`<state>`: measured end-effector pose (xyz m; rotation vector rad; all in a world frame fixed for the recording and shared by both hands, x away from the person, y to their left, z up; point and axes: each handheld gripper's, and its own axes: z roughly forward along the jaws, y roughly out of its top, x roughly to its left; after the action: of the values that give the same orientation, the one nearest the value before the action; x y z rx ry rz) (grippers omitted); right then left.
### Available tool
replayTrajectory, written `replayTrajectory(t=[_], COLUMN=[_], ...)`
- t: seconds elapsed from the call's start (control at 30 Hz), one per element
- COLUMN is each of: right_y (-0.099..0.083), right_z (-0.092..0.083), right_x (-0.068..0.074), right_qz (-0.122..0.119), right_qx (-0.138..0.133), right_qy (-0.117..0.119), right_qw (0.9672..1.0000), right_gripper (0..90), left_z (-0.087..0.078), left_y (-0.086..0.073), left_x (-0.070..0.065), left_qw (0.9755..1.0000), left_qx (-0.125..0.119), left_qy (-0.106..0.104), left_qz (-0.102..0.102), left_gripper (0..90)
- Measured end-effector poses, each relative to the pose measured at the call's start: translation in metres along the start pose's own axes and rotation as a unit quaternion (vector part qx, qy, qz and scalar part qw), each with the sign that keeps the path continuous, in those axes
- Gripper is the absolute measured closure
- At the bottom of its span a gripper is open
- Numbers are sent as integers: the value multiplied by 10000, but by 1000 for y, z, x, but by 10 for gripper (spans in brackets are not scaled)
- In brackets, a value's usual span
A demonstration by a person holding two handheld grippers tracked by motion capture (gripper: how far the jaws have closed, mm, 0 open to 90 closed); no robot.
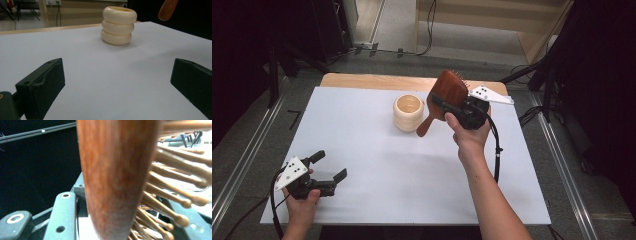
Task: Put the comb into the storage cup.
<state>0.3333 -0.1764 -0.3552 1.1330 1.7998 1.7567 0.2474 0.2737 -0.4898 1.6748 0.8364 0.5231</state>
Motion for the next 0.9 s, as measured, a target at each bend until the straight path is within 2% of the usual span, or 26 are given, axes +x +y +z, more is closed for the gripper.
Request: replayTrajectory(t=[0.6, 0.9], right_y=[16, 25], right_z=[19, 30], right_x=[-9, -11], right_qz=[-74, -30], right_qx=[-116, -173], right_qy=[-70, -69], right_qw=[9999, 9998], right_gripper=[502, 502], left_z=[0, 0], left_y=[-1, -1], left_x=[0, 0], left_qw=[10000, 10000], left_qx=[-8, -34], left_qy=[-7, -14], left_qz=[-4, -32], left_gripper=[0, 0])
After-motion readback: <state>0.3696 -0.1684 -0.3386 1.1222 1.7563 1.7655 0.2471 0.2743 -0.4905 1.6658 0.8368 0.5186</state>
